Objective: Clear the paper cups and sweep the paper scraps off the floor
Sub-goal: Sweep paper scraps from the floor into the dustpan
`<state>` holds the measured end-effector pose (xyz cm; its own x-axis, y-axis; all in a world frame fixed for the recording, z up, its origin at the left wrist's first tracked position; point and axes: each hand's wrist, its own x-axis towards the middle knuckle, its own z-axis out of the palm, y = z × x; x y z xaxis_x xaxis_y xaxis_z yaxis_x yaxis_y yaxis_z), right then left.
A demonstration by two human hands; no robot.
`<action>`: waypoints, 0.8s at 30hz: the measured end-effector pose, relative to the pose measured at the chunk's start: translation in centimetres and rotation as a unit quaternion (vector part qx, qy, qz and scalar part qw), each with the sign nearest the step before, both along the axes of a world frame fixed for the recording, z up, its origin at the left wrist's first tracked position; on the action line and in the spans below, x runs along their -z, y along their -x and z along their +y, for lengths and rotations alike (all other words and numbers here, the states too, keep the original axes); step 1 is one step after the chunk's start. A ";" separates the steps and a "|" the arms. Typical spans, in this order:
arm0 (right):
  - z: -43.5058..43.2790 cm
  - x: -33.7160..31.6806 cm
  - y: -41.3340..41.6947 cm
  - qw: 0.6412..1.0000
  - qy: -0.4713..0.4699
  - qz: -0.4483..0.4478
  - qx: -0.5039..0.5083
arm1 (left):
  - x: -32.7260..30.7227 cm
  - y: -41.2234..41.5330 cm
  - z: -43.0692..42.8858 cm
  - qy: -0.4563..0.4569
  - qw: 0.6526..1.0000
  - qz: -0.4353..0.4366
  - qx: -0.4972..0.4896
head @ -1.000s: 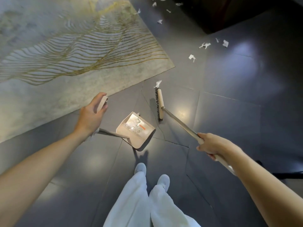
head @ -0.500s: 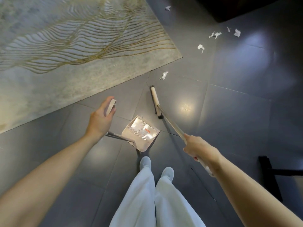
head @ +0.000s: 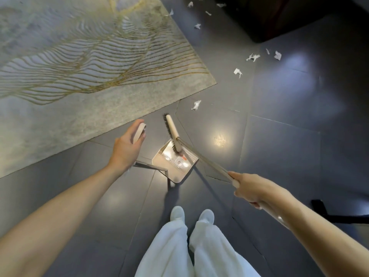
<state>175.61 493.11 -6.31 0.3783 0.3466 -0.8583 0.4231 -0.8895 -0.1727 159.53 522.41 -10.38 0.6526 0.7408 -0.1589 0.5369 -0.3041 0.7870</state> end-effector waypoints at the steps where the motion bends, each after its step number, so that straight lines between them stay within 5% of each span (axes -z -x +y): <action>1: 0.5 -0.2 -1.1 1.000 -0.006 -0.005 0.013 | -0.1 -0.7 0.5 -0.001 1.000 -0.002 0.000; 18: 13.3 3.3 -28.0 0.990 -0.040 -0.128 0.035 | 0.2 -26.1 9.6 -0.002 1.000 0.010 0.009; 24: 17.0 5.6 -30.5 0.998 -0.002 -0.047 -0.028 | 1.3 -33.6 12.7 -0.024 0.999 0.036 0.018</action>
